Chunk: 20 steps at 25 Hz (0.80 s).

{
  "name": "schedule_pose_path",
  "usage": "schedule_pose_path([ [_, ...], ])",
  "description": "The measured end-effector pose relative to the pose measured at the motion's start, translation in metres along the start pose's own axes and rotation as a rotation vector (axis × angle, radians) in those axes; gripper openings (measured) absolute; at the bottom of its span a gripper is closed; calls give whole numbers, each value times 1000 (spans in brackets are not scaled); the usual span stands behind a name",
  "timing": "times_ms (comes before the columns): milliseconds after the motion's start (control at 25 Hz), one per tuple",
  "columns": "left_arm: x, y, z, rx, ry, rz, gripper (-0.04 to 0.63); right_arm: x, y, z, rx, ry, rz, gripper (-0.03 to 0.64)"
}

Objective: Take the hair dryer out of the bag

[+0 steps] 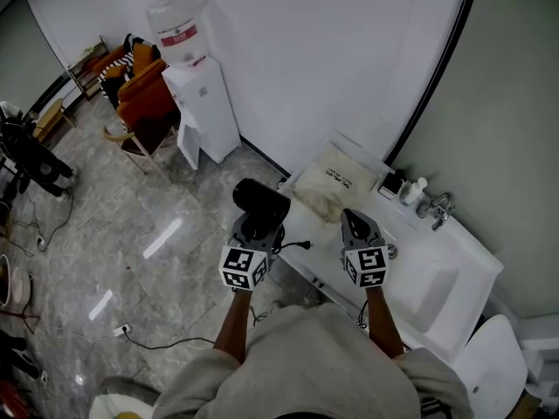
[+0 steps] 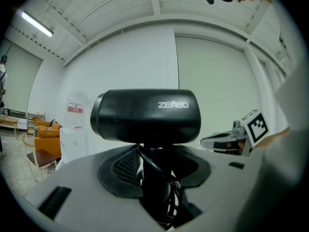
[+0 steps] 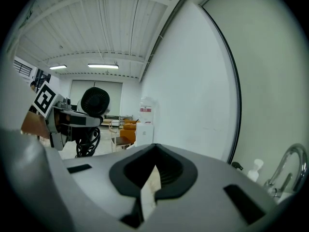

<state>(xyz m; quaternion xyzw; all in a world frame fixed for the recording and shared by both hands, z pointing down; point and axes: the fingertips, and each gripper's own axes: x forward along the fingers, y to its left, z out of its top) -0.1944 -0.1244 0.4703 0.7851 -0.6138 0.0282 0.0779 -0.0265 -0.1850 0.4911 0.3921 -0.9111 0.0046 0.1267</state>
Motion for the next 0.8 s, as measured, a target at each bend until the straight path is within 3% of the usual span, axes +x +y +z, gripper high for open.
schedule_pose_path([
  [800,17,0,3,2,-6,-16,181,14,-5,1,-18,11,16,-2],
])
